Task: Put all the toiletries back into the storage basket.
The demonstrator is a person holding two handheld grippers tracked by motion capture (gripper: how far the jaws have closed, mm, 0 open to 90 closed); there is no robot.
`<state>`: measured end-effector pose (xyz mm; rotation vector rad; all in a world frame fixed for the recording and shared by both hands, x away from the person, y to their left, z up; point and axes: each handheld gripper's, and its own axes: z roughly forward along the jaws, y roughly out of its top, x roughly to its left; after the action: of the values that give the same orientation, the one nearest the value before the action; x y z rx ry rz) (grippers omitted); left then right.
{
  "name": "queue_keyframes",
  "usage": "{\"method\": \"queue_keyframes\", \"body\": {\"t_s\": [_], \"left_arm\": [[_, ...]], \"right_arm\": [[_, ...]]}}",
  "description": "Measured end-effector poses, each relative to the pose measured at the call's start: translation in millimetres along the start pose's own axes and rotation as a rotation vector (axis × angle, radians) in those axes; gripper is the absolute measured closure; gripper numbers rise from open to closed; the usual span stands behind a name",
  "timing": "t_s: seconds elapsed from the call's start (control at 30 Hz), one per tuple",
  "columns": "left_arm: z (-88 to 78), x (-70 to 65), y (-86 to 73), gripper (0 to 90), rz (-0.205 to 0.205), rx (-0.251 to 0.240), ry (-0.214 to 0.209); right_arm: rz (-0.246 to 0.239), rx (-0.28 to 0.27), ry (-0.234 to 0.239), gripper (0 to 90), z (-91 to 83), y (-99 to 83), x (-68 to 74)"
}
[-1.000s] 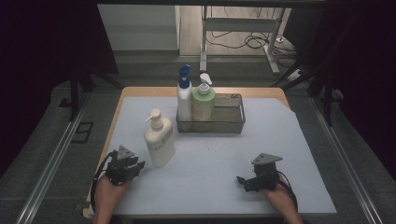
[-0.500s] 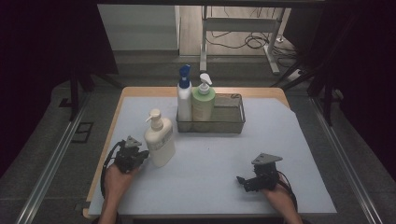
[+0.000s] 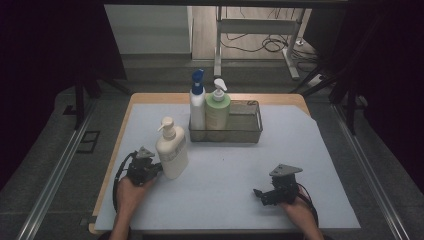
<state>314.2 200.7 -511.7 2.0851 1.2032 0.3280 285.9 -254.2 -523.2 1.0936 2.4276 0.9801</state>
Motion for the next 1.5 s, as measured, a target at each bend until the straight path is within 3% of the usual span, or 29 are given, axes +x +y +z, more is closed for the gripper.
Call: {"method": "queue_keyframes", "body": {"t_s": [0.3,1.03,1.2,1.43,1.5], "left_arm": [[3.6,-14.3,4.0,89.4,0.034,0.007,-0.002],[12.2,-36.6,7.9,89.4,0.09,0.011,-0.049],[15.8,-33.5,12.4,88.0,0.07,0.011,-0.029],[24.9,-22.6,17.7,88.8,0.033,-0.002,-0.035],[26.0,-21.2,19.2,89.2,0.038,-0.004,-0.036]], "right_arm": [[-0.001,0.0,0.0,0.0,0.0,-0.1,-0.1],[0.001,0.001,-0.001,0.0,-0.1,-0.1,0.0],[0.0,0.0,-0.001,0.0,-0.1,-0.2,0.0],[0.002,0.0,0.0,0.0,-0.1,-0.1,0.1],[0.002,0.0,0.0,0.0,0.0,-0.1,0.1]]}}
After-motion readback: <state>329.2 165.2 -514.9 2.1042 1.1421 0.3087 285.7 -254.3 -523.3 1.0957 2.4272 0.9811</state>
